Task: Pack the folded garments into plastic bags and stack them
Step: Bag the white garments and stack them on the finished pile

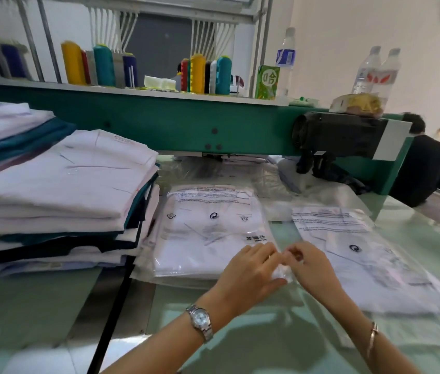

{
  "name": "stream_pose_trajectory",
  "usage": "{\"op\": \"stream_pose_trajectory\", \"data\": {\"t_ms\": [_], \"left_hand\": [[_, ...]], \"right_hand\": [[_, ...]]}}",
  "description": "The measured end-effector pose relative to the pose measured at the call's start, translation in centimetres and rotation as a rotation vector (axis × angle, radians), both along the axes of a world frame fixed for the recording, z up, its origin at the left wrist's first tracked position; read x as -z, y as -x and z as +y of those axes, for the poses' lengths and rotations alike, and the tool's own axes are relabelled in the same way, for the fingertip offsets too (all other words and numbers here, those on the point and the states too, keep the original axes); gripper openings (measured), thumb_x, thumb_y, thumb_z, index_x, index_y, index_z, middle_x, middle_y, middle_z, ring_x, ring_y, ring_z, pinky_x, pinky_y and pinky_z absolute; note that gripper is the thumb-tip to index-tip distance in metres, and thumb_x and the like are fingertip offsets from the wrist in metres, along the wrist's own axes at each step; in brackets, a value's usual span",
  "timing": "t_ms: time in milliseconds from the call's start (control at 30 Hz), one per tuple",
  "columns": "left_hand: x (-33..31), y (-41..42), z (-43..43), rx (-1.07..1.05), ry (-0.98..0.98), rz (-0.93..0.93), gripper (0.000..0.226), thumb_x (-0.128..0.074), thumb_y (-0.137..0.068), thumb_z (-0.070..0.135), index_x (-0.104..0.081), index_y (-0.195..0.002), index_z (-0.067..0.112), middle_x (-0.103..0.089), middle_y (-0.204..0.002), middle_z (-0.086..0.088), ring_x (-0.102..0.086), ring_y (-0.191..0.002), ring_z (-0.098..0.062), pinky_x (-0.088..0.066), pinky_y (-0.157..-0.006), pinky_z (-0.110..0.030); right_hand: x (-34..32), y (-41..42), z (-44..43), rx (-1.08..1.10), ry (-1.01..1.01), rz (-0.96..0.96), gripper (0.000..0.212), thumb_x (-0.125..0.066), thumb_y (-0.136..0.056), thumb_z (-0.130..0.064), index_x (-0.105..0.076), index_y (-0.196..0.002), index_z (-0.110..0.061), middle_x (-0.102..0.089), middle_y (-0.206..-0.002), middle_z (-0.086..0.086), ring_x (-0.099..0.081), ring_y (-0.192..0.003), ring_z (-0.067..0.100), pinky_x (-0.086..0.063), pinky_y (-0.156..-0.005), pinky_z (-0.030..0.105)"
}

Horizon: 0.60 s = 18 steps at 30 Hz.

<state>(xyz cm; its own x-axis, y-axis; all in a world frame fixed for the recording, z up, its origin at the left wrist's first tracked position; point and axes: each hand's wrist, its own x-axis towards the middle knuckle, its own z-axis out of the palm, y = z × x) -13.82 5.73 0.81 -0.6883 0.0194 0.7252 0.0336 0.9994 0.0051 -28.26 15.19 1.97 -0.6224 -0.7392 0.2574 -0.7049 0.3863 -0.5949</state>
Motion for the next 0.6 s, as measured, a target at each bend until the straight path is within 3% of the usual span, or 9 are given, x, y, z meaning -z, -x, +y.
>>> {"op": "stream_pose_trajectory", "data": {"t_ms": [67, 133, 200, 367, 600], "left_hand": [[0.4, -0.1, -0.5, -0.023, -0.02, -0.042, 0.014, -0.071, -0.086, 0.024, -0.069, -0.091, 0.011, -0.064, -0.096, -0.006, -0.062, -0.084, -0.025, -0.052, -0.071, -0.037], [0.6, -0.1, -0.8, -0.012, -0.025, -0.071, 0.012, -0.074, -0.085, 0.023, -0.07, -0.085, 0.012, -0.066, -0.092, -0.004, -0.062, -0.08, -0.024, -0.052, -0.068, -0.036], [0.8, 0.1, -1.0, 0.018, 0.011, -0.079, 0.012, -0.074, -0.085, 0.021, -0.07, -0.086, 0.01, -0.067, -0.089, -0.006, -0.063, -0.078, -0.025, -0.052, -0.066, -0.034], [1.3, 0.5, -1.1, 0.027, 0.044, -0.021, 0.01, -0.076, -0.083, 0.015, -0.072, -0.089, 0.008, -0.067, -0.087, -0.007, -0.063, -0.076, -0.026, -0.054, -0.064, -0.032], [2.6, 1.8, -0.8, -0.102, 0.067, 0.074, 0.02, -0.079, -0.076, 0.01, -0.06, -0.071, 0.013, -0.056, -0.072, -0.003, -0.052, -0.063, -0.022, -0.045, -0.054, -0.032]], "right_hand": [[0.8, 0.8, 0.9, 0.022, -0.048, -0.095, 0.027, -0.057, -0.093, -0.023, -0.066, -0.074, -0.005, -0.066, -0.072, 0.007, -0.062, -0.069, 0.02, -0.048, -0.067, 0.032], [1.1, 1.0, 1.7, -0.039, -0.052, -0.283, 0.034, -0.058, -0.094, -0.026, -0.068, -0.066, -0.009, -0.064, -0.057, 0.0, -0.053, -0.047, 0.008, -0.04, -0.048, 0.017], [1.3, 1.2, 2.1, -0.055, -0.026, -0.399, 0.035, -0.062, -0.093, -0.029, -0.068, -0.064, -0.009, -0.063, -0.053, -0.001, -0.047, -0.04, 0.006, -0.032, -0.039, 0.013], [1.4, 1.4, 2.6, -0.099, -0.068, -0.588, 0.027, -0.066, -0.089, -0.025, -0.07, -0.068, -0.009, -0.059, -0.054, -0.002, -0.041, -0.039, 0.007, -0.026, -0.039, 0.017], [1.8, 1.3, 2.2, -0.153, -0.015, -0.687, 0.023, -0.065, -0.09, -0.012, -0.067, -0.068, -0.005, -0.049, -0.05, 0.001, -0.034, -0.037, 0.005, -0.023, -0.037, 0.014]]}}
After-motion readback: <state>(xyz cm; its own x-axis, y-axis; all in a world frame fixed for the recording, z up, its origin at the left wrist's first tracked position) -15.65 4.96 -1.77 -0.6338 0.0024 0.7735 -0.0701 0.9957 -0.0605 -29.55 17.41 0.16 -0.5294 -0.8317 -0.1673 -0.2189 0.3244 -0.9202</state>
